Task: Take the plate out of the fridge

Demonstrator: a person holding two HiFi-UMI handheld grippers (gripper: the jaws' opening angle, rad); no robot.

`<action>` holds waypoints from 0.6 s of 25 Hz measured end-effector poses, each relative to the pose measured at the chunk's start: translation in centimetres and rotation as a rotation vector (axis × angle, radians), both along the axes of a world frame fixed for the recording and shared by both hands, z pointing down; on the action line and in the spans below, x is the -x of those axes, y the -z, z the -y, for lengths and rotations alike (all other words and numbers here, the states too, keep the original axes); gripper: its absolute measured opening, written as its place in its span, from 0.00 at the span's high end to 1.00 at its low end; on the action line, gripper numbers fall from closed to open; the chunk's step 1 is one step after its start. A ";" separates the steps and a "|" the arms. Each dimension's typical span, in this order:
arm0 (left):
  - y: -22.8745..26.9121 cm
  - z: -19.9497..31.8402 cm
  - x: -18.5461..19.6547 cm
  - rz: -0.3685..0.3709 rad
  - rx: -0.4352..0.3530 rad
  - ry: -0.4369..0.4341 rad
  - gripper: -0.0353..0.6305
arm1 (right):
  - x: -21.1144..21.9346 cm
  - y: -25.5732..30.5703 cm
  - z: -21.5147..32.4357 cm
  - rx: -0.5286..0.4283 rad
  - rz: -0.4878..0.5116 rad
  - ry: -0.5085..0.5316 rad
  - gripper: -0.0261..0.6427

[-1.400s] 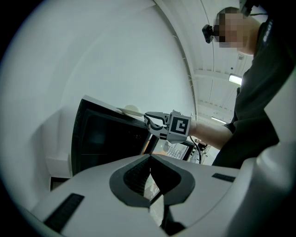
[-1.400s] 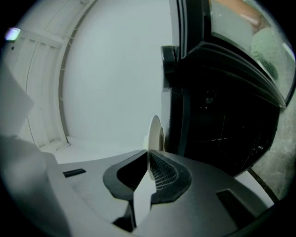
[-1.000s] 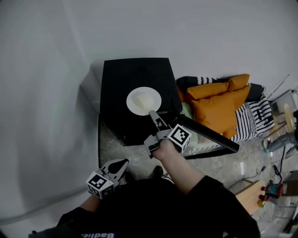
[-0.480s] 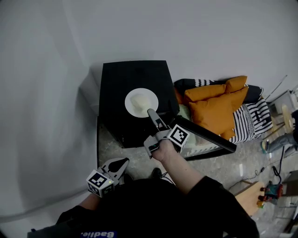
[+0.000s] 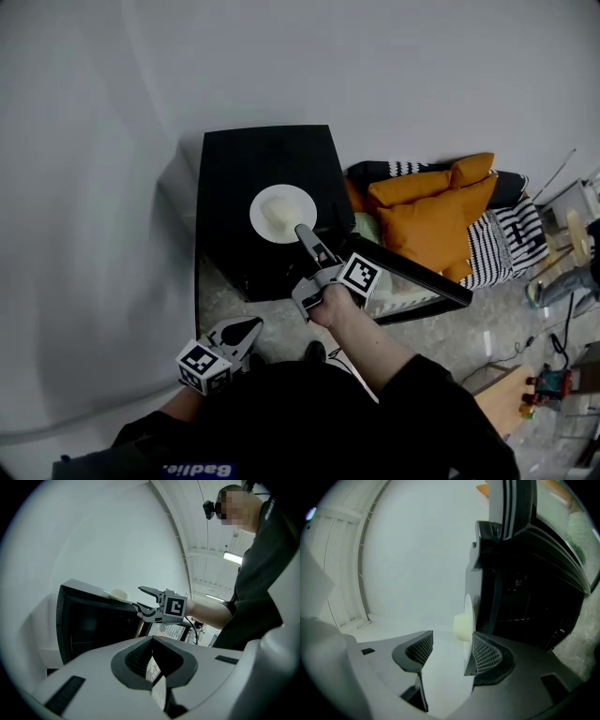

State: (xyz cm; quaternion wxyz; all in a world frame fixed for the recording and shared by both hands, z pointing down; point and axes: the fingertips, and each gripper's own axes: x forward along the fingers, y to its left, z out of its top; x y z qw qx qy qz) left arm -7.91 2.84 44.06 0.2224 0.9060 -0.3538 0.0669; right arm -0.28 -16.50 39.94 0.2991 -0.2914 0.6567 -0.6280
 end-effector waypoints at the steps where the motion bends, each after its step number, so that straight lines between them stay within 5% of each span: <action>1: 0.0 0.0 -0.1 0.001 0.001 0.000 0.94 | 0.1 0.1 0.2 0.001 -0.003 0.002 0.59; 15: 0.0 -0.2 1.0 -0.004 0.012 0.055 0.94 | 1.2 -1.9 0.6 0.028 -0.045 0.040 0.57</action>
